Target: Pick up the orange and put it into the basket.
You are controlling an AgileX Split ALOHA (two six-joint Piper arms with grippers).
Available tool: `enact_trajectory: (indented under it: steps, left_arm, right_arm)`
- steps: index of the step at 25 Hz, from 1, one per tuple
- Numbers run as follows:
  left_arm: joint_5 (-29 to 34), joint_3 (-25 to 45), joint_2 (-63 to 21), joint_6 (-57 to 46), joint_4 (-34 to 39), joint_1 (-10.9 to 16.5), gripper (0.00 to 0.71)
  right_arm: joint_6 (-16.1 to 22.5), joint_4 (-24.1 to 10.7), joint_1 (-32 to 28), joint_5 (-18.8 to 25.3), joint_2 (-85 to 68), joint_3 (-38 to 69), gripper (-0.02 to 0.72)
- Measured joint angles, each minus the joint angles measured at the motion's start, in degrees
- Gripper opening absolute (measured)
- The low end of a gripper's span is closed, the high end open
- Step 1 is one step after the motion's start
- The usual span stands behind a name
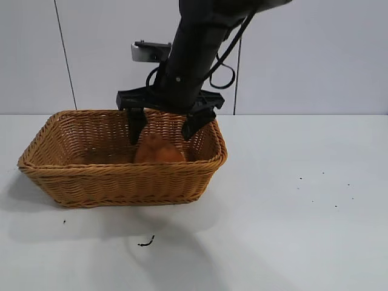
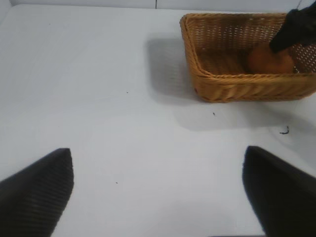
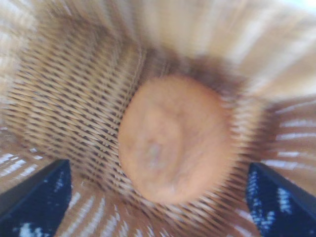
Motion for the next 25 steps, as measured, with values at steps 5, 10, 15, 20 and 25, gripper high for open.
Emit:
enact_trajectory:
  steps: [5,10,15,20,25]
  left_arm:
    - [0.0,0.0,0.0,0.0,0.0,0.0,0.666]
    - [0.0,0.0,0.0,0.0,0.0,0.0,0.666]
    - [0.0,0.0,0.0,0.0,0.0,0.0,0.666]
    - [0.0,0.0,0.0,0.0,0.0,0.0,0.666]
    - [0.0,0.0,0.0,0.0,0.0,0.0,0.666]
  right_arm:
    - [0.2,-0.9,-6.5,3.3,0.0,-0.8,0.675]
    - [0.1,-1.1,-18.0,4.4,0.0,-0.8,0.675]
    - [-1.0,0.7,-26.8,4.4,0.0,-0.8,0.675]
    - [-1.5,1.3,-30.1,4.5,0.0,-0.8,0.675]
    - [-2.5,2.2,-30.1,4.4,-4.7,6.2,0.675]
